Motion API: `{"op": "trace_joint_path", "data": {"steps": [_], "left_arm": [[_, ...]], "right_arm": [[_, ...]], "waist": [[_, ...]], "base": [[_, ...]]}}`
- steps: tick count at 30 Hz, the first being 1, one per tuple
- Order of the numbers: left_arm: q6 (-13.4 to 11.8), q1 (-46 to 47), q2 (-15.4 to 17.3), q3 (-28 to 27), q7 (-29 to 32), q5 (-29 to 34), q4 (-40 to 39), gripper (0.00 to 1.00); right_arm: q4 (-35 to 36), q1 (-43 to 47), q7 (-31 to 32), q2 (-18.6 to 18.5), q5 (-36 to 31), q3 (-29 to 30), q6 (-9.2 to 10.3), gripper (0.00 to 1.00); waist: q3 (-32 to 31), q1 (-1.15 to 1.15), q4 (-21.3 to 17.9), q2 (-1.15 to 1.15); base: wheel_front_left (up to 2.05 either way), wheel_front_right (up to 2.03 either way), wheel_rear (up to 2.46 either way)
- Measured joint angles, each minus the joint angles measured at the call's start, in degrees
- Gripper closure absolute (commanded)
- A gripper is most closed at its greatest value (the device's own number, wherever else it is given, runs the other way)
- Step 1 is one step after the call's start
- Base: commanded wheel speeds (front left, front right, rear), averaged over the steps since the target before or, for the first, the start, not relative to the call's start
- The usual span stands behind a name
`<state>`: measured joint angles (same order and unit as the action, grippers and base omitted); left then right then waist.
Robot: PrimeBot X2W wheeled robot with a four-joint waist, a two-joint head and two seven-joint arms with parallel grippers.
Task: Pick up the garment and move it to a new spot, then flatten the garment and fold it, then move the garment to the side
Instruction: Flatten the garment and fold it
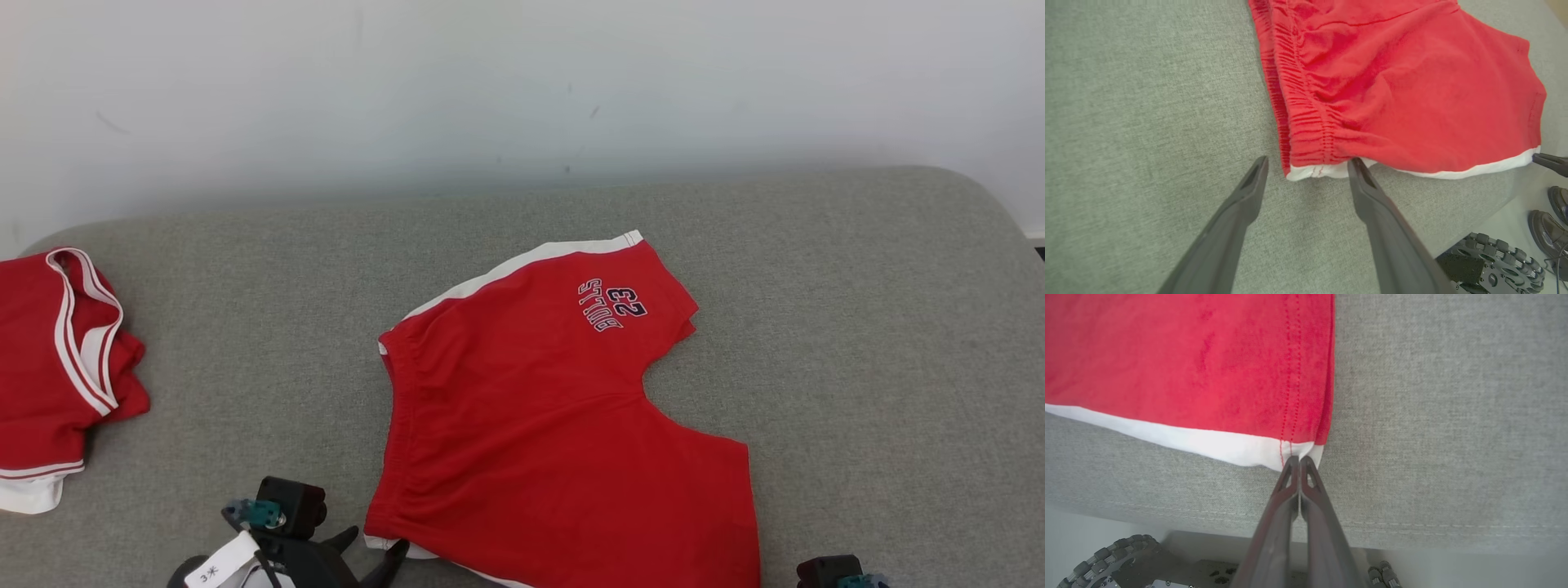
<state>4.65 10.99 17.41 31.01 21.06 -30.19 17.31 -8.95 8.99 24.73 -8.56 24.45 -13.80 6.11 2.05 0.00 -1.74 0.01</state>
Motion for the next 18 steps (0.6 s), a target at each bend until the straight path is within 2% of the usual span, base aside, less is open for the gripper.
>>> {"op": "trace_joint_path", "data": {"steps": [5, 6, 7, 8, 10, 18], "left_arm": [[0.5, 0.0, 1.4, 0.1, -0.2, 0.1, -0.9, 0.00], [0.5, 0.0, 1.4, 0.2, -0.2, 0.1, -0.9, 0.12], [0.6, 0.0, 1.4, 0.3, -0.2, 0.1, -1.0, 0.51], [0.9, 0.0, 1.4, 0.4, -0.2, 0.0, -1.0, 0.71], [0.9, 0.0, 1.2, 0.8, -0.2, 0.0, -1.0, 1.00], [1.0, -0.1, 1.2, 0.9, -0.2, -0.4, -1.0, 1.00]], "right_arm": [[0.1, 0.0, 0.1, 0.0, -0.3, 0.1, 0.01, 1.00], [0.1, 0.0, 0.2, 0.0, -0.3, 0.1, 0.01, 1.00], [0.2, 0.0, 0.5, 0.0, -0.3, 0.2, 0.01, 1.00], [0.2, 0.0, 0.5, -0.1, -0.3, 0.2, 0.01, 1.00], [0.3, 0.0, 0.5, -0.1, -0.3, 0.2, 0.01, 1.00], [0.5, 0.0, 1.0, -0.1, -0.3, 0.2, 0.02, 1.00]], "waist": [[0.1, 0.00, -0.1, 0.00], [0.1, 0.00, -0.1, 0.00], [0.2, 0.00, -0.1, 0.00], [0.2, 0.00, 0.0, 0.00], [0.2, 0.00, 0.0, 0.00], [0.3, 0.00, 0.0, 0.00]], "base": [[0.00, 0.00, 0.00], [0.00, 0.00, 0.00], [0.00, 0.00, 0.00], [0.00, 0.00, 0.00], [0.00, 0.00, 0.00], [0.00, 0.00, 0.00]]}}
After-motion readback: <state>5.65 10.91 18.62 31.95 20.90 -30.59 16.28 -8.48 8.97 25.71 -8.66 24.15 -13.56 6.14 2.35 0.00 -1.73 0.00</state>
